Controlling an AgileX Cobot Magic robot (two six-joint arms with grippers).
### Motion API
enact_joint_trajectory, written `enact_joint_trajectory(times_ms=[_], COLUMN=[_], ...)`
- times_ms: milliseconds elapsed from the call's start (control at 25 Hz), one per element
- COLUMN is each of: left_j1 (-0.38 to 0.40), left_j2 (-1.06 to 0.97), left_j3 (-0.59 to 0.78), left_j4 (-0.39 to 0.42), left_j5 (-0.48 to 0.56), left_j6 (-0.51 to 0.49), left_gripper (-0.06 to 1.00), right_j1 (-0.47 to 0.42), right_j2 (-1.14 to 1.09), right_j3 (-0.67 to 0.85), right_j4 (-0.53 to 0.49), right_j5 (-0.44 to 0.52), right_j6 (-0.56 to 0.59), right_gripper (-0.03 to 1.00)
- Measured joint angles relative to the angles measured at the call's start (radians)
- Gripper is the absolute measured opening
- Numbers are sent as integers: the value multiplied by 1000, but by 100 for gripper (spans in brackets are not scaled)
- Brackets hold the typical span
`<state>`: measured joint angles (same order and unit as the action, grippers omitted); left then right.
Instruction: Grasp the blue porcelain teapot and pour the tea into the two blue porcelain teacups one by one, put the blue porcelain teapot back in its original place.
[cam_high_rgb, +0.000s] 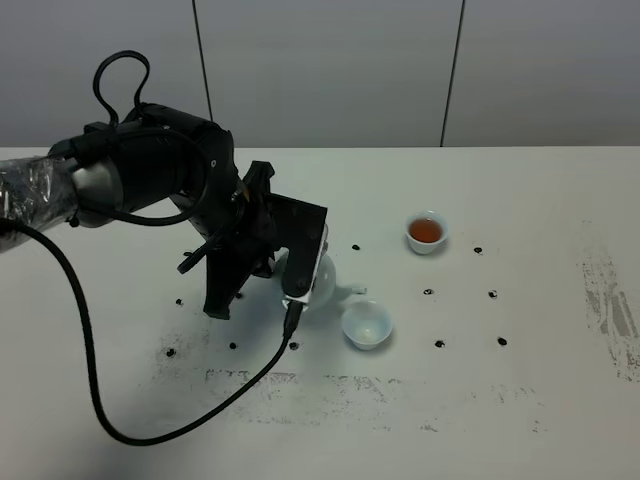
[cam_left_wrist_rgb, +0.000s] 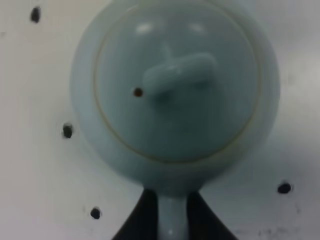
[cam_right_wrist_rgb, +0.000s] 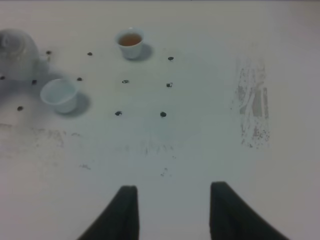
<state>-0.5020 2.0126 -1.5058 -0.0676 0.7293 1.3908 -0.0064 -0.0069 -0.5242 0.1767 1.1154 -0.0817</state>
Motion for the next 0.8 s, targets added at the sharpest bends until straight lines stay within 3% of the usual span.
enact_joint_trajectory(times_ms=[160, 800], left_j1=[-16, -112], left_j2=[0, 0], left_j3=[0, 0], left_j4=[41, 326], left_j5=[7, -64], left_j6=[38, 8], left_gripper=[4, 4], right_j1=[0, 0], right_j2=[0, 0], right_j3=[0, 0], right_j4=[0, 0], right_j5=[0, 0], right_j6=[0, 0], right_gripper=[33, 33])
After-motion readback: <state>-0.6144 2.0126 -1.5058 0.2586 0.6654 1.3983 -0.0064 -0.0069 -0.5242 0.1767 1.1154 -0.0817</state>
